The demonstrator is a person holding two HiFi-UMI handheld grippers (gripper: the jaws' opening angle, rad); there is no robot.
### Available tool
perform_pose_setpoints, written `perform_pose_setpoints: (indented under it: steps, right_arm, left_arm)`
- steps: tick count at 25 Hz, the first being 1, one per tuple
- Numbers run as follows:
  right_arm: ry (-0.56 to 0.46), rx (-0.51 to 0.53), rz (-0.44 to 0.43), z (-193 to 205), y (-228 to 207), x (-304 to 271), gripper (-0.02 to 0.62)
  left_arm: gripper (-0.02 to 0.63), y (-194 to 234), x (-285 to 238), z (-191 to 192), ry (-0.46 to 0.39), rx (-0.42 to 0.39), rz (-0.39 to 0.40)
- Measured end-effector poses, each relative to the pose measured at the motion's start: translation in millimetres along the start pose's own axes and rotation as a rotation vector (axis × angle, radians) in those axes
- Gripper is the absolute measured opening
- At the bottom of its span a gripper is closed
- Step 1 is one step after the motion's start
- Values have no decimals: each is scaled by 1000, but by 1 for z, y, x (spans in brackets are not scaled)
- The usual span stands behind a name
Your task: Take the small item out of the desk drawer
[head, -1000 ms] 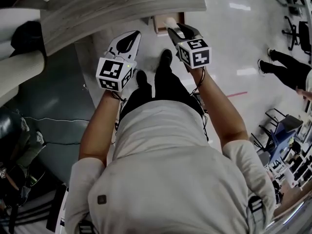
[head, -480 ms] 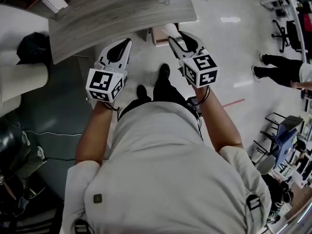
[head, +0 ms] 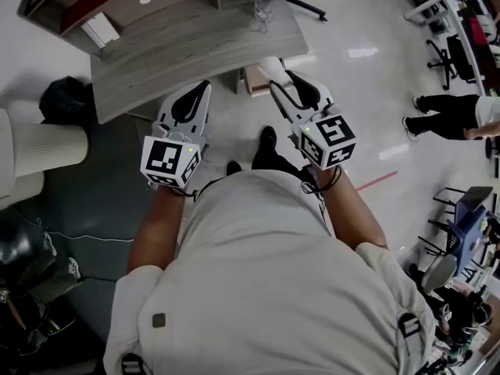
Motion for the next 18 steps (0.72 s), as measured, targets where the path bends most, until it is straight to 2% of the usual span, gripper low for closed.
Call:
perform_pose_setpoints:
  steps: [2, 8, 18]
  right_arm:
    - [-28, 4, 0, -7, 6, 9, 158]
    - [-68, 15, 21, -17, 21, 31, 158]
    - [-82, 18, 35, -8, 28, 76, 158]
  left_arm:
    - [12, -6, 7, -5, -13, -12, 10]
    - [12, -21, 25, -15, -38, 20, 55]
    - [12, -60, 24, -20, -32, 14, 109]
Point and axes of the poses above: the fingertips, and each gripper's own axes: x backward along the fingers, y to its left, z out of its underside, the point moved 3 cm from there along x, backward along the fingers, and after that the axes turned 6 degrees about y, right-handed, at the moved point
